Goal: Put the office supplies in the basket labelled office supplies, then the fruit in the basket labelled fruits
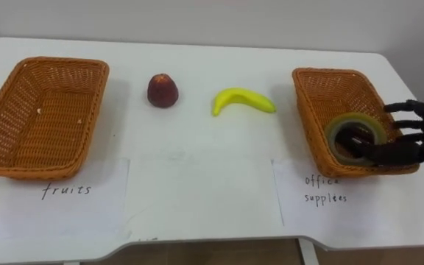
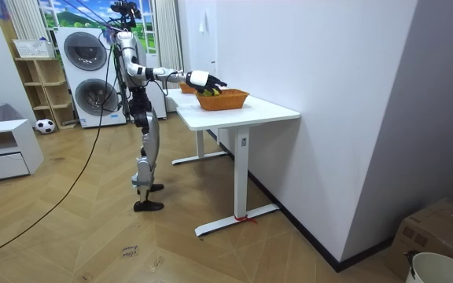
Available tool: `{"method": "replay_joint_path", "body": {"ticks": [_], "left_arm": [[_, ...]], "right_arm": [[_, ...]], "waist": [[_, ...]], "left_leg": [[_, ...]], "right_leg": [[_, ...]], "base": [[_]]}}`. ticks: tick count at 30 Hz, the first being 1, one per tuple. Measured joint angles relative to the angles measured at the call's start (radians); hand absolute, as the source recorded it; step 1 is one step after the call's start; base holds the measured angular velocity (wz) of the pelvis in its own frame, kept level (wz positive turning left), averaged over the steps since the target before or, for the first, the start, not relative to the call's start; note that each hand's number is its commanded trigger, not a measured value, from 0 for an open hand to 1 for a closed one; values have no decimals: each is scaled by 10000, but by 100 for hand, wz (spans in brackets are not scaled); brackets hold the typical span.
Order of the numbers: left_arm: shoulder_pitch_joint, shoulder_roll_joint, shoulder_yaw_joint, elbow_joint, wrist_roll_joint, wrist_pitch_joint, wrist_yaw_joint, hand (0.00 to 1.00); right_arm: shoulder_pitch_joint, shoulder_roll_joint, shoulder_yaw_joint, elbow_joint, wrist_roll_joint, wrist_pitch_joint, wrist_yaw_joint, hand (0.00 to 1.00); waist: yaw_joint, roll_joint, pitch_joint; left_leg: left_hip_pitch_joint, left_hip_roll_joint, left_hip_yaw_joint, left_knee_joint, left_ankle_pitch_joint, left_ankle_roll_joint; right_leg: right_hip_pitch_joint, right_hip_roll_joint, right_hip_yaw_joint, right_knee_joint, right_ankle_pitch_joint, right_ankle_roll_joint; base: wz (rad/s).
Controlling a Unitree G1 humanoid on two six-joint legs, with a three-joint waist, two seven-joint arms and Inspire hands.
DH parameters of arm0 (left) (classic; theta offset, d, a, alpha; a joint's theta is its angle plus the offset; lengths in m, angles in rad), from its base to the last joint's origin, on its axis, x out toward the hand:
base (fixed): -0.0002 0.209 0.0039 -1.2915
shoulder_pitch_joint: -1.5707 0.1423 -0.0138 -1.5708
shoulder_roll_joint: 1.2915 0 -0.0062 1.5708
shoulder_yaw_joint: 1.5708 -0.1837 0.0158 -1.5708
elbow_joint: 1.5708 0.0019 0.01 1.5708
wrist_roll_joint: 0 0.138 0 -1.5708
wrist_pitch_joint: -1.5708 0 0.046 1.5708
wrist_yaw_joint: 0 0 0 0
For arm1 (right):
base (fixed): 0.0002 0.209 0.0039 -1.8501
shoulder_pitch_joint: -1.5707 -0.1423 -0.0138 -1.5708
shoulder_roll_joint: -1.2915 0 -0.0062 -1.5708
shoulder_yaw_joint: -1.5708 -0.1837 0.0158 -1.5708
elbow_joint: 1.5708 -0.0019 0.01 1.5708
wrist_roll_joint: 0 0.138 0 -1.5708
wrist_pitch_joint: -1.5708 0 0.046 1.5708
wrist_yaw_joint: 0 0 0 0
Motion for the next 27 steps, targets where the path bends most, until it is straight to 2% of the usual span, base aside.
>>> {"method": "replay_joint_path", "body": {"ticks": [10,18,21,24,27], "left_arm": [[-48,-12,23,-55,40,27,-7,0],[-107,-17,23,-714,-21,-72,-2,0],[-323,-17,21,-720,-67,-74,-21,0],[-454,-31,20,-731,-229,-74,-57,0],[-449,-21,22,-730,-223,-77,-61,0]], "right_arm": [[-5,-1,-2,-193,17,2,118,0],[-43,-6,-26,-790,85,-4,126,0],[-57,-19,-25,-857,76,-3,127,0],[-130,-20,-23,-1168,71,3,128,0],[-605,-108,-19,-1201,83,4,106,0]], "waist": [[9,-70,-9],[87,-223,-8],[173,-210,0],[233,-123,60],[206,-61,83]], "left_leg": [[-23,2,2,-20,0,0],[-3,-4,0,-17,-1,2],[16,-5,5,-12,-1,2],[29,-2,29,-12,0,3],[-24,9,31,-18,1,4]], "right_leg": [[-90,-1,5,19,0,0],[-9,-10,-2,14,0,0],[-1,-10,7,18,0,0],[-20,-13,23,55,-1,0],[-101,-13,-14,156,-2,2]], "base": [[0],[0],[0],[-1],[-1]]}}
